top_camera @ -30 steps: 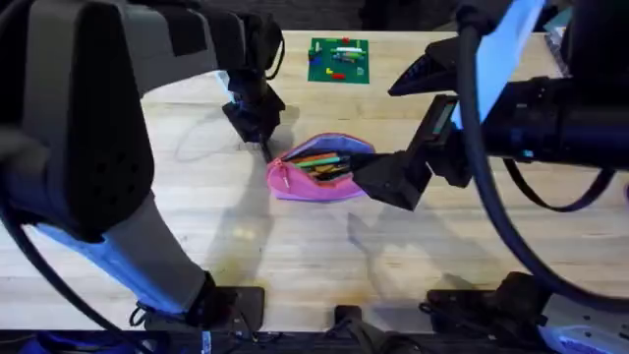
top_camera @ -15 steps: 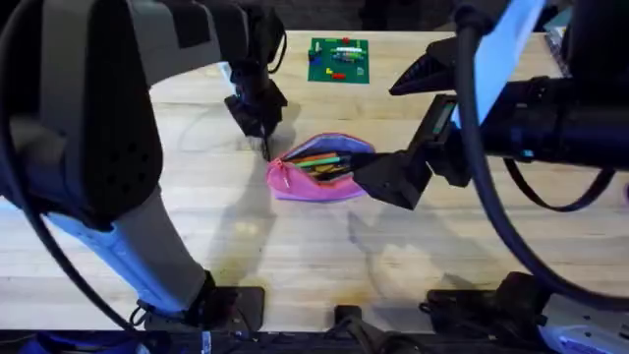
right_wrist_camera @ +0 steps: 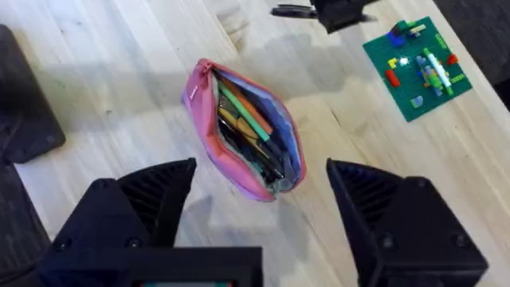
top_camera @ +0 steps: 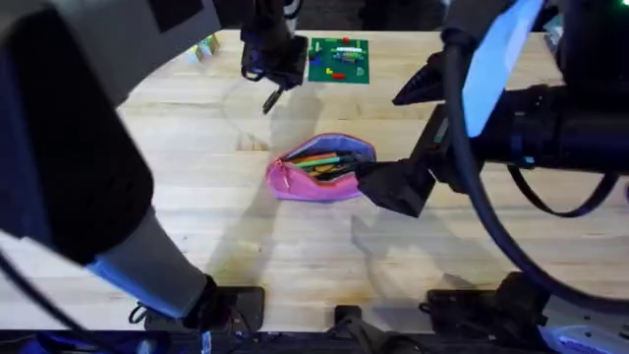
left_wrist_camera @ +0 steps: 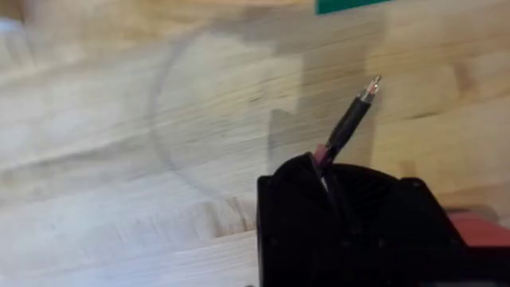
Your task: Unzip the bag, pick up the pens from the table one at a time and place them inside, then zip the bag closed.
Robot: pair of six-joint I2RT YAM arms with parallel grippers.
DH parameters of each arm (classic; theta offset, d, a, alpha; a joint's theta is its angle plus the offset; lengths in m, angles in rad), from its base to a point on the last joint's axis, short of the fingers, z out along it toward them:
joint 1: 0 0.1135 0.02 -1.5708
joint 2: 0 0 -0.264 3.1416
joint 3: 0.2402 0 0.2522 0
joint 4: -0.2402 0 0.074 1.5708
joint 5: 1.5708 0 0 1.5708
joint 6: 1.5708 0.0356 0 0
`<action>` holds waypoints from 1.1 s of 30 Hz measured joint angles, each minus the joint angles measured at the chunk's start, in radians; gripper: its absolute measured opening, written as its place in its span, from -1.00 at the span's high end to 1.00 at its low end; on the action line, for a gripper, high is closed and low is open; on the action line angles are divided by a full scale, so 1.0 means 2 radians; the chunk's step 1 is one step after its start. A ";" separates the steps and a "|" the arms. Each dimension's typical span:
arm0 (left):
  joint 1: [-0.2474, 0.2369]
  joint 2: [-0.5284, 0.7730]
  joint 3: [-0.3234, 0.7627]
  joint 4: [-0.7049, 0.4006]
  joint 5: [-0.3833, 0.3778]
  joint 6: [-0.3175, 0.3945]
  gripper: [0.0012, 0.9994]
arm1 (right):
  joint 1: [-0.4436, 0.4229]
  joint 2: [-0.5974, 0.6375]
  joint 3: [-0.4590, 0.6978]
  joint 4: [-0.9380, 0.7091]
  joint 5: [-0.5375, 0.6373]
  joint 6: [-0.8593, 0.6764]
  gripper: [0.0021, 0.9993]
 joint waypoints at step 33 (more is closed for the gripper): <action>-0.177 -0.066 0.000 -0.065 0.145 0.147 0.91 | 0.000 -0.101 0.000 -0.082 0.000 0.000 -1.00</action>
